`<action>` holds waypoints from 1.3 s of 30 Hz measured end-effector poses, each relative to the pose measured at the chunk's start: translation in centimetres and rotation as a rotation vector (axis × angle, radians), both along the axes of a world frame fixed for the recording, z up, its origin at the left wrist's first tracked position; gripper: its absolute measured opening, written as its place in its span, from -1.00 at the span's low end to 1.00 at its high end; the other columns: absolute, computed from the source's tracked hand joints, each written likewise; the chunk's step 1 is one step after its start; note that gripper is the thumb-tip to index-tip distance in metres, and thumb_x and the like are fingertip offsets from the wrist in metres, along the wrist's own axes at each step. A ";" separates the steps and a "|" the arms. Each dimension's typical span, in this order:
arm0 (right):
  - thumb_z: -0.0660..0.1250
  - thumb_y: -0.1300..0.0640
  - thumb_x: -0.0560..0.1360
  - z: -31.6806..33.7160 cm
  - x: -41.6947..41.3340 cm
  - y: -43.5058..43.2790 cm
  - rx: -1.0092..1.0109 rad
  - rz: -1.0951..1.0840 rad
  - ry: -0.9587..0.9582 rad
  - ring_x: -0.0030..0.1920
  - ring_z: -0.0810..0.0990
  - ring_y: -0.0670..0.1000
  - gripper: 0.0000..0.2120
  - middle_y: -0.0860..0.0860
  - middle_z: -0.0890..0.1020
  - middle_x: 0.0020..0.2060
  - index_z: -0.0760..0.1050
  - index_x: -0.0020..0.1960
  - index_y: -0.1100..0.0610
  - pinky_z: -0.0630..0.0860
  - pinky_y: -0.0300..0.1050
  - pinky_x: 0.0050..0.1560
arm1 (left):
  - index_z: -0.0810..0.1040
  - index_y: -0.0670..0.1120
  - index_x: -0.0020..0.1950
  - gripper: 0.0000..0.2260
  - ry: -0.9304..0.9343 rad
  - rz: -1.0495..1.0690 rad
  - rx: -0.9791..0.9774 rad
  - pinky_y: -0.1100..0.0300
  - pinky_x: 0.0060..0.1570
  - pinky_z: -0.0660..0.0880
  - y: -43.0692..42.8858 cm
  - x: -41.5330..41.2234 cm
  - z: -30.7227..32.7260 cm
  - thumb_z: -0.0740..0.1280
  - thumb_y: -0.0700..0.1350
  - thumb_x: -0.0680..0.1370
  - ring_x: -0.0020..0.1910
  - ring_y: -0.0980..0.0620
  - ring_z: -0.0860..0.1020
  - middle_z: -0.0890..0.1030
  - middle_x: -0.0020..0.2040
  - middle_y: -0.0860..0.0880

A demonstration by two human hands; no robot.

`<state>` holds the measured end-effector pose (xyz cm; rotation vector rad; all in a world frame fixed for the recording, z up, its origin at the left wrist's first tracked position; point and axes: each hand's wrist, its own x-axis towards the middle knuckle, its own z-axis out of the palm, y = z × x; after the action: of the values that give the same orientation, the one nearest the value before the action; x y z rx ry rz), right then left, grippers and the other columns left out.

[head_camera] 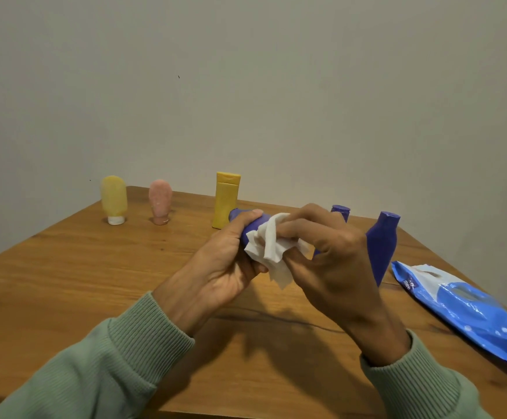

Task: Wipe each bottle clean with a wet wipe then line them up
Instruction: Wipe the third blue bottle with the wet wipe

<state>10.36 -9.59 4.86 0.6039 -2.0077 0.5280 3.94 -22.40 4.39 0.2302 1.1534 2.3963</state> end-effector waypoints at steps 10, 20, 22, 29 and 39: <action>0.35 0.13 0.40 0.2 -0.3 0.1 -0.069 0.053 -0.168 -0.13 0.55 -0.14 -0.82 -0.11 0.58 -0.16 0.63 -0.04 0.13 0.48 -0.42 -0.14 | 0.53 -0.30 0.06 -0.78 -0.074 -0.022 0.065 0.13 -0.37 0.61 0.0 -0.1 -0.1 0.31 -0.12 0.57 -0.38 -0.06 0.63 0.64 -0.24 -0.21; 0.32 0.10 0.42 -0.8 -0.3 -0.8 -0.103 0.041 -0.100 -0.11 0.54 -0.17 -0.82 -0.10 0.59 -0.14 0.61 -0.02 0.10 0.48 -0.40 -0.10 | 0.53 -0.27 0.01 -0.80 -0.036 -0.014 0.057 0.17 -0.44 0.58 0.1 -0.3 -0.4 0.30 -0.12 0.58 -0.41 -0.02 0.62 0.63 -0.30 -0.17; 0.37 0.20 0.41 -0.3 -0.4 0.0 -0.122 0.005 -0.085 -0.17 0.54 -0.18 -0.85 -0.15 0.55 -0.18 0.60 -0.03 0.06 0.47 -0.42 -0.17 | 0.50 -0.27 0.09 -0.78 -0.019 -0.001 0.026 0.18 -0.50 0.54 0.1 -0.3 -0.5 0.30 -0.11 0.58 -0.43 -0.01 0.58 0.60 -0.28 -0.17; 0.47 0.23 0.39 2.0 -0.2 3.3 -0.137 -0.040 -0.193 -0.12 0.56 -0.20 -0.80 -0.27 0.54 -0.21 0.57 -0.07 -0.01 0.49 -0.42 -0.20 | 0.41 -0.20 0.02 -0.83 0.055 0.018 0.014 0.23 -0.60 0.37 -0.4 -0.5 -0.2 0.28 -0.10 0.59 -0.55 0.04 0.37 0.50 -0.37 -0.14; 0.46 0.25 0.40 1.2 -0.1 1.6 -0.142 -0.028 -0.132 -0.11 0.55 -0.21 -0.73 -0.26 0.52 -0.20 0.53 -0.02 -0.05 0.45 -0.48 -0.19 | 0.46 -0.25 0.04 -0.79 0.071 0.002 -0.005 0.26 -0.59 0.37 -0.2 -0.1 -0.3 0.25 -0.09 0.60 -0.54 0.06 0.37 0.47 -0.35 -0.12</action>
<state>10.29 -8.03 6.03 0.4639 -2.0788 0.7024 3.80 -22.65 4.11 0.3141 1.1911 2.4047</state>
